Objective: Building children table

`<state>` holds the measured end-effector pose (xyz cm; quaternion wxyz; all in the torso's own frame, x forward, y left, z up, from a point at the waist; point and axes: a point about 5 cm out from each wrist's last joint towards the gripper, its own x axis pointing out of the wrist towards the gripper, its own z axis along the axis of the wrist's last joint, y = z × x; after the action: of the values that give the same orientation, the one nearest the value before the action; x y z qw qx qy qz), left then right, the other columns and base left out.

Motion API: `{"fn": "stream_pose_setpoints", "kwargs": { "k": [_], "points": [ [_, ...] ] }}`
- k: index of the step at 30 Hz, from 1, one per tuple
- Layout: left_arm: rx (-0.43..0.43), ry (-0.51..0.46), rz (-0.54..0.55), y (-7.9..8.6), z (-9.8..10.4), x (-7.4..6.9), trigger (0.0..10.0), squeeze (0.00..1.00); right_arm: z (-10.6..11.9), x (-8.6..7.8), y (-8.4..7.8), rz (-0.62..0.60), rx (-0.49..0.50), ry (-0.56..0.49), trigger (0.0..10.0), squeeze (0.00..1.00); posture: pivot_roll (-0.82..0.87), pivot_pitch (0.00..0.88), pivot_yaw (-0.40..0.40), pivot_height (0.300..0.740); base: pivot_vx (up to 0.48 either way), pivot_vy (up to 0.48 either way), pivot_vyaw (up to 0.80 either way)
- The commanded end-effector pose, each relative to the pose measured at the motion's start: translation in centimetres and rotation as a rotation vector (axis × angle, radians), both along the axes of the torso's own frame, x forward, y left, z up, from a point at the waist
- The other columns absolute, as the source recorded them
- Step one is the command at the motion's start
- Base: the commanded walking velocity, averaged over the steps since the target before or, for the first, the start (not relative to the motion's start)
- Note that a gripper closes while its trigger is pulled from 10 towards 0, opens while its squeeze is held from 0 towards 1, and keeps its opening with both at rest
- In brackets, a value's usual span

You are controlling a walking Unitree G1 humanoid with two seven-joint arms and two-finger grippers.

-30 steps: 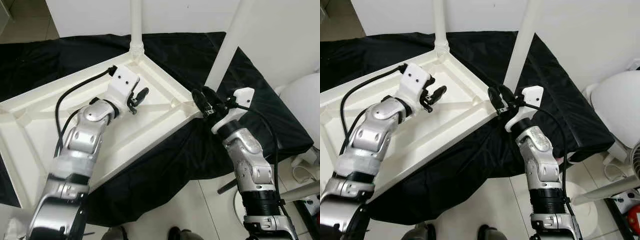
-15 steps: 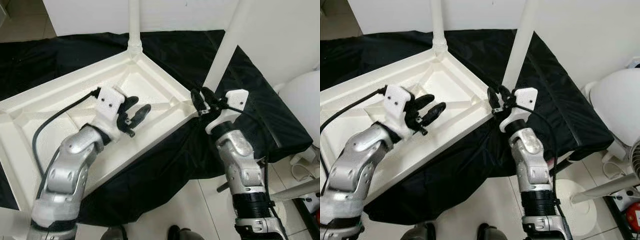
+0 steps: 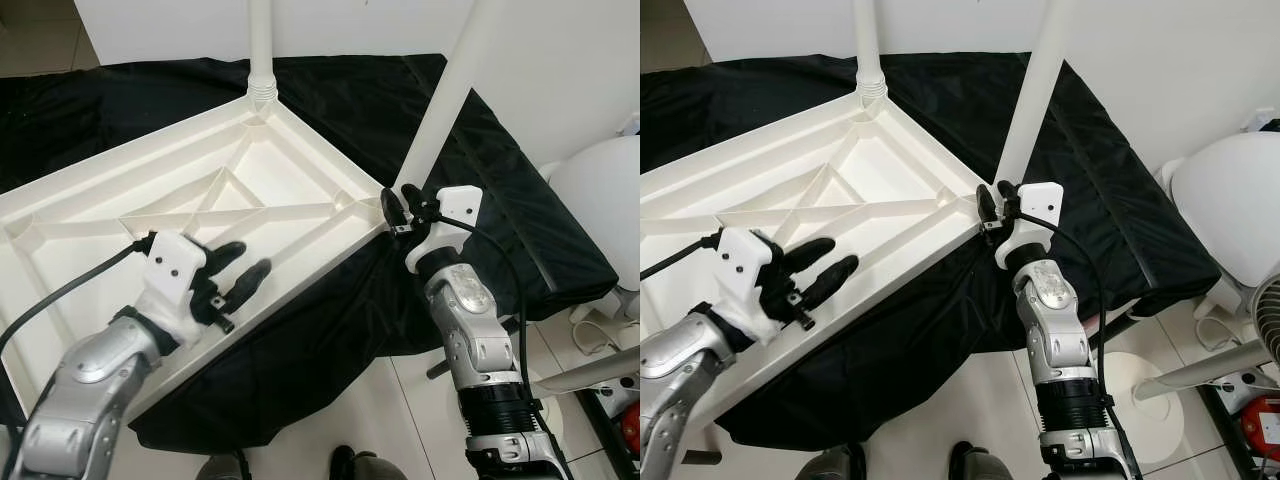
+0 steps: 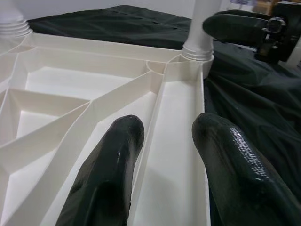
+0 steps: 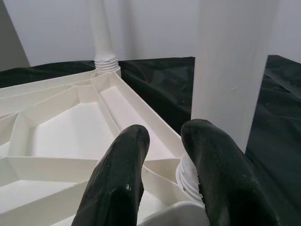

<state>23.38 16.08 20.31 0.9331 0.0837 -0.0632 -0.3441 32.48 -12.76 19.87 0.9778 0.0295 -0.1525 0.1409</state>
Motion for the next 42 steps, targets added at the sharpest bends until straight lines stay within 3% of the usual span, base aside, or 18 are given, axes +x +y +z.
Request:
{"fn": "stream_pose_setpoints", "kwargs": {
  "k": [1, 9, 12, 18, 21, 24, 30, 33, 42],
  "points": [
    [0.026, -0.003, -0.040, 0.6, -0.1, 0.0, 10.0, 0.00, -0.1, 0.1, 0.2, 0.018, -0.012, -0.002, 10.0, 0.00, 0.16, 0.190, -0.059, 0.740, 0.000, 0.000, 0.00],
    [0.108, -0.004, -0.015, 3.4, -0.1, 1.7, 10.0, 0.00, -0.1, 0.2, 0.4, 0.036, -0.034, -0.010, 10.0, 0.00, 0.16, 0.197, -0.051, 0.740, 0.000, 0.000, 0.00],
    [0.137, -0.033, -0.005, 4.2, 0.2, 3.9, 10.0, 0.00, -0.3, 0.3, 0.2, 0.029, -0.039, -0.007, 10.0, 0.00, 0.16, 0.197, -0.045, 0.740, 0.000, 0.000, 0.00],
    [0.153, -0.068, -0.005, 4.2, 0.6, 5.6, 10.0, 0.00, -0.7, 0.3, 0.5, 0.031, -0.041, 0.002, 10.0, 0.00, 0.17, 0.190, -0.049, 0.740, 0.000, 0.000, 0.00],
    [0.149, -0.079, -0.017, 3.9, 0.8, 5.8, 10.0, 0.00, -0.8, 0.2, 0.7, 0.035, -0.042, 0.002, 10.0, 0.00, 0.17, 0.181, -0.051, 0.740, 0.000, 0.000, 0.00],
    [0.108, -0.061, -0.074, 2.9, 0.7, 4.4, 10.0, 0.00, -1.0, -0.2, 1.1, 0.046, -0.031, 0.004, 10.0, 0.00, 0.16, 0.168, -0.056, 0.740, 0.000, 0.000, 0.00],
    [0.093, -0.050, -0.125, 2.0, 0.3, 2.8, 10.0, 0.00, -1.2, -0.5, 1.2, 0.055, -0.019, 0.008, 10.0, 0.00, 0.17, 0.169, -0.070, 0.740, 0.000, 0.000, 0.00],
    [0.099, -0.022, -0.163, 1.5, -0.4, 1.4, 10.0, 0.00, -1.3, -0.6, 1.3, 0.064, -0.020, 0.012, 10.0, 0.00, 0.17, 0.177, -0.079, 0.740, 0.000, 0.000, 0.00],
    [0.145, 0.067, -0.233, 0.9, -2.0, -1.1, 10.0, 0.00, -1.6, -0.8, 1.1, 0.061, -0.031, 0.021, 10.0, 0.00, 0.17, 0.180, -0.081, 0.740, 0.000, 0.000, 0.00]
  ]
}}
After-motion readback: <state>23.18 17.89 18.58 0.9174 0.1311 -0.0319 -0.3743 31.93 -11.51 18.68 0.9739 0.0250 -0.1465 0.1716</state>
